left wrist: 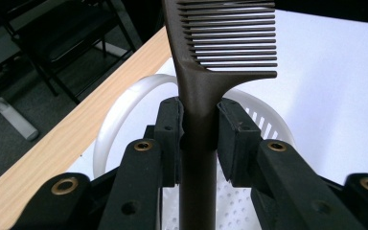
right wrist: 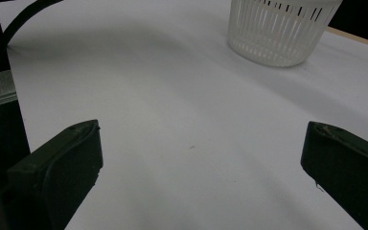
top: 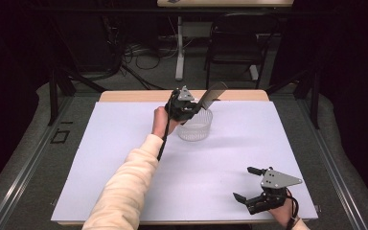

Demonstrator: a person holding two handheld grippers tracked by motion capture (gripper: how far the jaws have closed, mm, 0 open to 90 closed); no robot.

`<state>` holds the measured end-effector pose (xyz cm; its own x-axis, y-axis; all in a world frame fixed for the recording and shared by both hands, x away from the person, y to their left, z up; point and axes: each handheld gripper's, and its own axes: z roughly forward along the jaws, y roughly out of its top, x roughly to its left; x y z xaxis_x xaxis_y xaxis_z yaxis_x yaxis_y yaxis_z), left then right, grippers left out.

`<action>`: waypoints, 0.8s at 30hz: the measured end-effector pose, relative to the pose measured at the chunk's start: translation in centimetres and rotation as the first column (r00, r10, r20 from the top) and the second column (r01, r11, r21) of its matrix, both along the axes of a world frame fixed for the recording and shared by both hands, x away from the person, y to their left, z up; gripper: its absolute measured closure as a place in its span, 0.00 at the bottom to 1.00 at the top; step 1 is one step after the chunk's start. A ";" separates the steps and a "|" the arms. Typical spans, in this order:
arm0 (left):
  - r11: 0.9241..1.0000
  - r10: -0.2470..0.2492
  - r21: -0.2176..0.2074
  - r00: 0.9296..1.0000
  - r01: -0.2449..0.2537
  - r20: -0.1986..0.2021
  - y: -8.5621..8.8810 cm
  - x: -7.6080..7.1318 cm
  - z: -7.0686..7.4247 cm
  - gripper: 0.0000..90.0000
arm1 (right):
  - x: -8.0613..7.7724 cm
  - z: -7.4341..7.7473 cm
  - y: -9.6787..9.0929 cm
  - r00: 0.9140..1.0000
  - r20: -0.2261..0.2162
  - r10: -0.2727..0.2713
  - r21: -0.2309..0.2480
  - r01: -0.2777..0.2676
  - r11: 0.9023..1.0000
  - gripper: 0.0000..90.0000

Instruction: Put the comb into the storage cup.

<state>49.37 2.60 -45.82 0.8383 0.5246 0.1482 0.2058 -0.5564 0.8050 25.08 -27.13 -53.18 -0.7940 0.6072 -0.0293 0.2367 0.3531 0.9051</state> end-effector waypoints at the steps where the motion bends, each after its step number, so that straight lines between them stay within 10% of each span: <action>1: 1.000 -0.003 0.002 1.000 0.003 -0.001 -0.1 0.0 0.0 0.80 | 0.0 0.0 0.0 1.000 -0.002 -0.001 0.001 0.001 1.000 0.00; 24: 0.998 -0.035 0.052 0.999 0.036 -0.010 -1.0 -0.1 -0.4 0.80 | 0.0 0.0 0.0 1.000 -0.001 0.002 0.000 -0.002 1.000 0.00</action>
